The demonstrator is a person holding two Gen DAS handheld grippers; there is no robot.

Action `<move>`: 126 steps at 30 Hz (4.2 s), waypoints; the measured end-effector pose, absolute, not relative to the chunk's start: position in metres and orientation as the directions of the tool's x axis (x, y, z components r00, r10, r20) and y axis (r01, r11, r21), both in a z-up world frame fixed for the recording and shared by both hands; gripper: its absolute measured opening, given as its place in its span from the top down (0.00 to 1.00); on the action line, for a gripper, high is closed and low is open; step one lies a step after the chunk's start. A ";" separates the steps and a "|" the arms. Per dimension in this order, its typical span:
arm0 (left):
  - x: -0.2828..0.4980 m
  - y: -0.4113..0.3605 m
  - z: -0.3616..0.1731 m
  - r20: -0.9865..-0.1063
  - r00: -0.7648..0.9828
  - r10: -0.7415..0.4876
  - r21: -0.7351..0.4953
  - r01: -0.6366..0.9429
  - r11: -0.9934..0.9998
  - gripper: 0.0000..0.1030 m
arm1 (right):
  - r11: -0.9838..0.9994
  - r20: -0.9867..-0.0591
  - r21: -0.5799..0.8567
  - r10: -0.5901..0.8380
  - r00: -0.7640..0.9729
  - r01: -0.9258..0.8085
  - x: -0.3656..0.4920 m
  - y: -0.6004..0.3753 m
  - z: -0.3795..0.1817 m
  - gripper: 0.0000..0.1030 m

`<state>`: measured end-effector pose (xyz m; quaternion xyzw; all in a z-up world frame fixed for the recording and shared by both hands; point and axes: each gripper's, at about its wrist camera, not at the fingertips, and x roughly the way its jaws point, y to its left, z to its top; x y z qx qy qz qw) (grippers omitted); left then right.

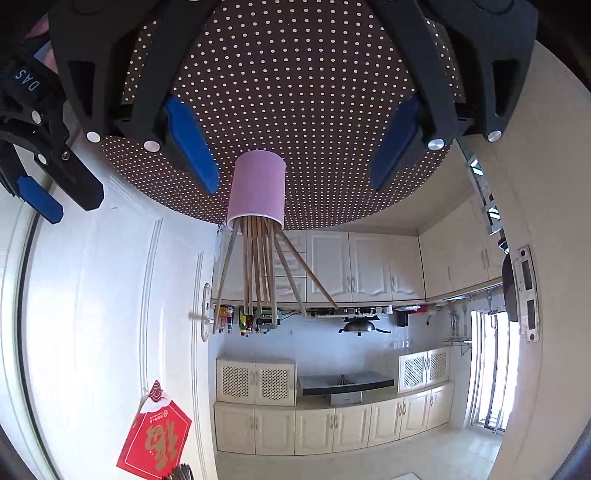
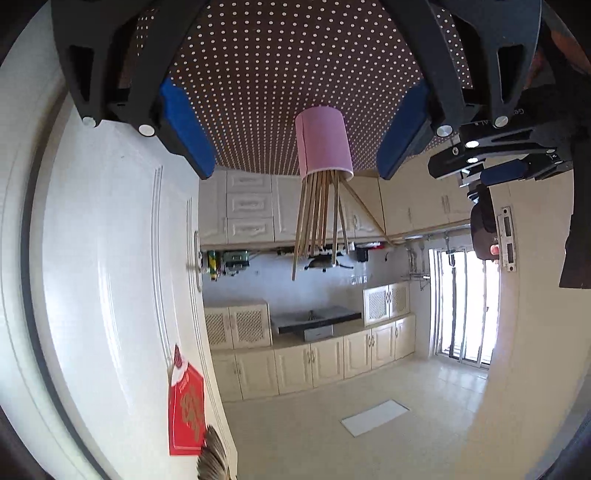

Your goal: Organize utensils

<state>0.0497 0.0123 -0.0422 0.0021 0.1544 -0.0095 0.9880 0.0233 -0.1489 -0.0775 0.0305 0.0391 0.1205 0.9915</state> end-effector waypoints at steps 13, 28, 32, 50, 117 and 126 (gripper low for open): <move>0.022 0.010 -0.021 -0.217 0.976 -0.008 0.019 0.012 1.000 0.17 | 0.971 0.037 0.095 0.218 0.975 -0.220 0.003 -0.150 -0.071 0.11; 0.012 0.012 -0.018 -0.188 0.982 0.005 0.018 -0.002 1.000 0.16 | 0.970 0.054 0.073 0.229 0.972 -0.233 -0.008 -0.142 -0.072 0.09; 0.007 0.010 -0.019 -0.165 0.986 0.015 0.030 -0.011 1.000 0.16 | 0.968 0.034 0.088 0.232 0.972 -0.234 -0.006 -0.143 -0.074 0.09; 0.003 0.009 -0.023 -0.175 0.984 0.019 0.031 -0.014 0.999 0.15 | 0.967 0.007 0.106 0.231 0.973 -0.230 -0.009 -0.142 -0.075 0.09; 0.003 0.009 -0.023 -0.203 0.979 0.010 0.031 -0.004 1.000 0.15 | 0.965 -0.007 0.130 0.231 0.973 -0.228 -0.012 -0.145 -0.078 0.08; 0.003 0.009 -0.024 -0.205 0.979 0.007 0.026 -0.001 1.000 0.15 | 0.964 -0.010 0.133 0.232 0.973 -0.229 -0.012 -0.145 -0.078 0.08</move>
